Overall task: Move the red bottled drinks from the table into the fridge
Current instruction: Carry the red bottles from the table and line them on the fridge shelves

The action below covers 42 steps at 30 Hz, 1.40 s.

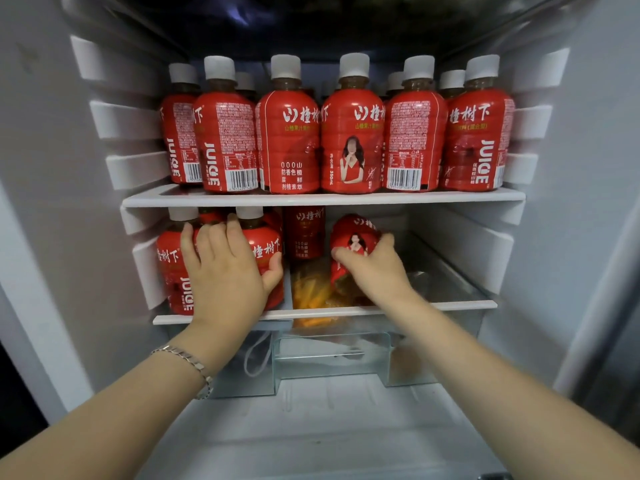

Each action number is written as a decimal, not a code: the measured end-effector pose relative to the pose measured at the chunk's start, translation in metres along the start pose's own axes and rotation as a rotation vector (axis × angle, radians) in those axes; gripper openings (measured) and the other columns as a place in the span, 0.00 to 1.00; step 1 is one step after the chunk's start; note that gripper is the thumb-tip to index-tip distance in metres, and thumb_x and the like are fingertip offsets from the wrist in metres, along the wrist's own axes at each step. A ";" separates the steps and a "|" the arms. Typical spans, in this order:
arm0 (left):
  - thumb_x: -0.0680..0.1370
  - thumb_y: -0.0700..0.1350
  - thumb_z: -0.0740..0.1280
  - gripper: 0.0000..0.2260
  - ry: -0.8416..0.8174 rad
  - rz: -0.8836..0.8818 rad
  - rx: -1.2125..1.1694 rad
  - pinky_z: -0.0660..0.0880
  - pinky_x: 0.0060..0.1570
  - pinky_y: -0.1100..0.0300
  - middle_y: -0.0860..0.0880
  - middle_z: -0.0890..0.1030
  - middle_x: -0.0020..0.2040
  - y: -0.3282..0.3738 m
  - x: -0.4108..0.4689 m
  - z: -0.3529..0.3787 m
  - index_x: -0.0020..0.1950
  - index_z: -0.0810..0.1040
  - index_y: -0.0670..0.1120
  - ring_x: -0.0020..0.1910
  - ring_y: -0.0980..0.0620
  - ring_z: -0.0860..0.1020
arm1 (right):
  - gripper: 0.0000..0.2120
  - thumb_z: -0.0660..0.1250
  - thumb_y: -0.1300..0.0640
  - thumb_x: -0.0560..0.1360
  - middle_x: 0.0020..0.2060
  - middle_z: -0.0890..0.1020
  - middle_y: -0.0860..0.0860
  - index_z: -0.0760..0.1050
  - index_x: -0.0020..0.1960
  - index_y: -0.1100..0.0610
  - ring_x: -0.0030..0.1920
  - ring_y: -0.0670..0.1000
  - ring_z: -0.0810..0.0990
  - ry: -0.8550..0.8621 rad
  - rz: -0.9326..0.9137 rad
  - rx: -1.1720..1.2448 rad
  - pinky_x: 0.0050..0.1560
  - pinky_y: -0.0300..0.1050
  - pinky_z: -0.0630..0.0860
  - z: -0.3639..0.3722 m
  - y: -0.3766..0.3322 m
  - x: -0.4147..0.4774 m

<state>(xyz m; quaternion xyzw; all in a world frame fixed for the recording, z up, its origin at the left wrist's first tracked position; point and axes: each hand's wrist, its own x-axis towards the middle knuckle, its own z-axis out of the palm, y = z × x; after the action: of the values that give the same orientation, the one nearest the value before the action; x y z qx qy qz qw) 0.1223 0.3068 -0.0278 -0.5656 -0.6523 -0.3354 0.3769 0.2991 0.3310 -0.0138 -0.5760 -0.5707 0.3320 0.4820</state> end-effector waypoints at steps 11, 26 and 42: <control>0.75 0.57 0.55 0.29 0.040 0.019 -0.003 0.63 0.64 0.39 0.34 0.75 0.47 -0.002 -0.002 0.005 0.59 0.70 0.32 0.50 0.35 0.75 | 0.45 0.73 0.48 0.69 0.70 0.63 0.53 0.49 0.76 0.54 0.69 0.52 0.63 0.330 -0.358 -0.199 0.68 0.49 0.66 0.046 0.023 -0.030; 0.74 0.58 0.56 0.29 0.045 0.043 -0.003 0.62 0.65 0.39 0.35 0.75 0.47 -0.006 -0.001 0.012 0.59 0.71 0.32 0.50 0.36 0.75 | 0.37 0.69 0.40 0.70 0.65 0.67 0.59 0.61 0.69 0.59 0.62 0.60 0.72 -0.084 -0.035 -0.451 0.60 0.51 0.71 0.057 -0.010 0.017; 0.73 0.51 0.63 0.24 0.105 0.135 -0.248 0.66 0.62 0.44 0.39 0.67 0.60 -0.013 -0.002 -0.016 0.63 0.67 0.37 0.59 0.40 0.65 | 0.12 0.61 0.60 0.76 0.54 0.78 0.56 0.74 0.59 0.59 0.49 0.55 0.78 -0.369 -0.226 -0.962 0.47 0.46 0.76 0.017 -0.042 -0.018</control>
<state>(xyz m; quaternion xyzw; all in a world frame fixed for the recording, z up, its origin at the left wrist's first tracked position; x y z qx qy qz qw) 0.1112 0.2902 -0.0219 -0.6321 -0.5456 -0.4165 0.3596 0.2673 0.3116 0.0172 -0.5989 -0.7926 0.0742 0.0873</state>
